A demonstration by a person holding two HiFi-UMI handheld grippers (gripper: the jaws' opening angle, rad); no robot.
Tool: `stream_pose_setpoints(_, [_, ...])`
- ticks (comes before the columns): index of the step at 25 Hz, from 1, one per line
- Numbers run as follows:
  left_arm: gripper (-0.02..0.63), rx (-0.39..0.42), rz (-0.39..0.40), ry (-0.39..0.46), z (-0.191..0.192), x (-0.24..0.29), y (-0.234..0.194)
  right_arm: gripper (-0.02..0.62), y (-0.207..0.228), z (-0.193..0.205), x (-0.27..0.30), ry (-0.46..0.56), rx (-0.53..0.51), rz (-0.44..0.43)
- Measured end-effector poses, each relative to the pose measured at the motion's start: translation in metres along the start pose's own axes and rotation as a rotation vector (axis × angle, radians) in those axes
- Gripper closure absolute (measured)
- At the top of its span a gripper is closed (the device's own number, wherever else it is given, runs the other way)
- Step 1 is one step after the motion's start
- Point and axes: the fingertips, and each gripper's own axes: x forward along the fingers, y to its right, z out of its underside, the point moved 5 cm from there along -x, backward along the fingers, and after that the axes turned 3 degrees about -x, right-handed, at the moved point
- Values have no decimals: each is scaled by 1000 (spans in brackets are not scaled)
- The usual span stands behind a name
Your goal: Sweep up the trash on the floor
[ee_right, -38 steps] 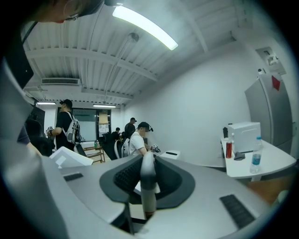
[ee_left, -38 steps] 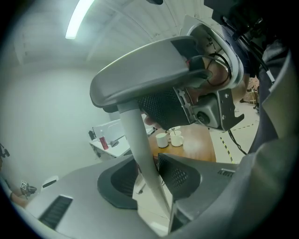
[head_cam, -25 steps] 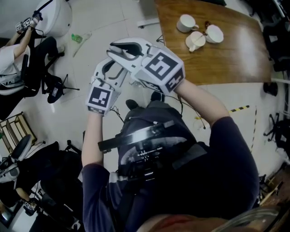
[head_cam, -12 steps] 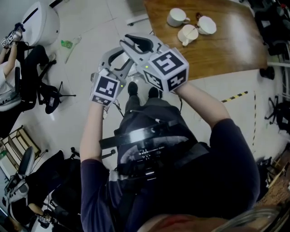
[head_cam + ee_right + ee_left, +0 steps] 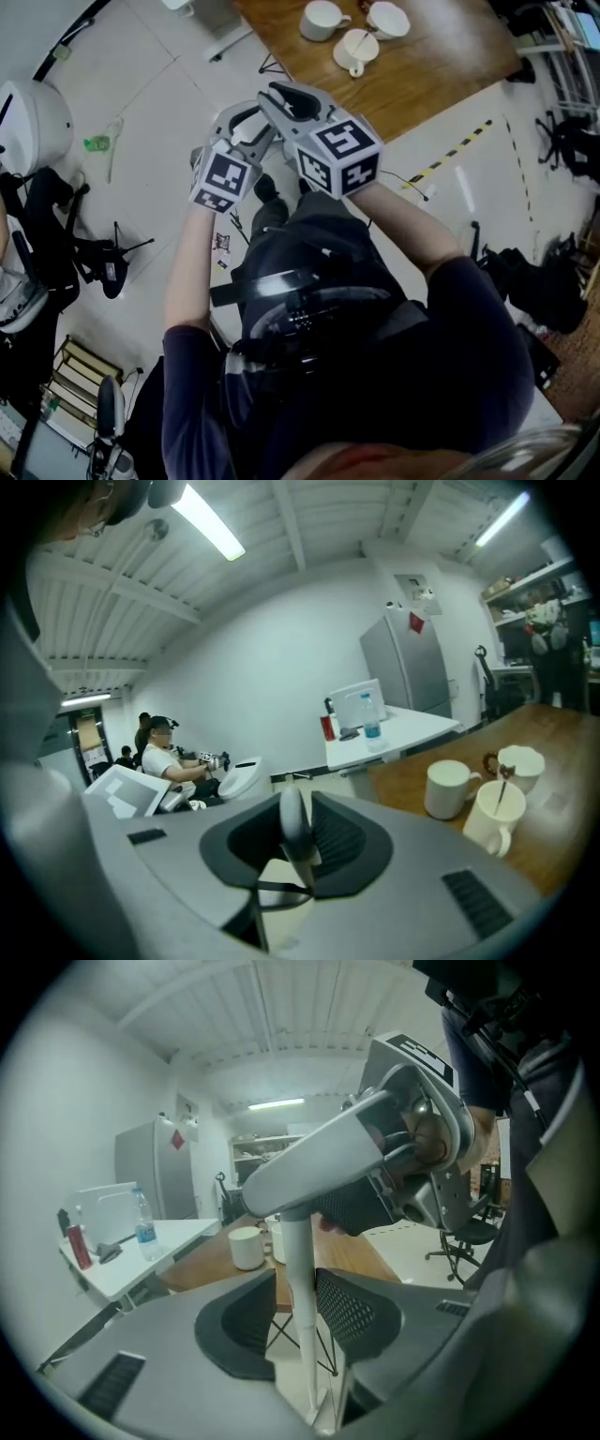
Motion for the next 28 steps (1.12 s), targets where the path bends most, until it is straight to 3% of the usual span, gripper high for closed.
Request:
stream_pose_setpoints(6, [477,34,130,-61,22,37,-4,497,32,33,7,-15,104,153])
stream_pose_setpoints(11, [476,-61,176,-2,26,59,-14,495,54,34,10,32,134,251])
stream_pose_setpoints(21, [477,-54,206,20,18,84,-28,495,100,33,-4,94,94,438])
stream_pose_setpoints(24, [477,-56,235,16,20,87,-23,492,109,36,-12,86,76,462])
stream_pose_setpoints(28, [476,4,280,0,17,101,-1,492,107,36,-15,84,38,461])
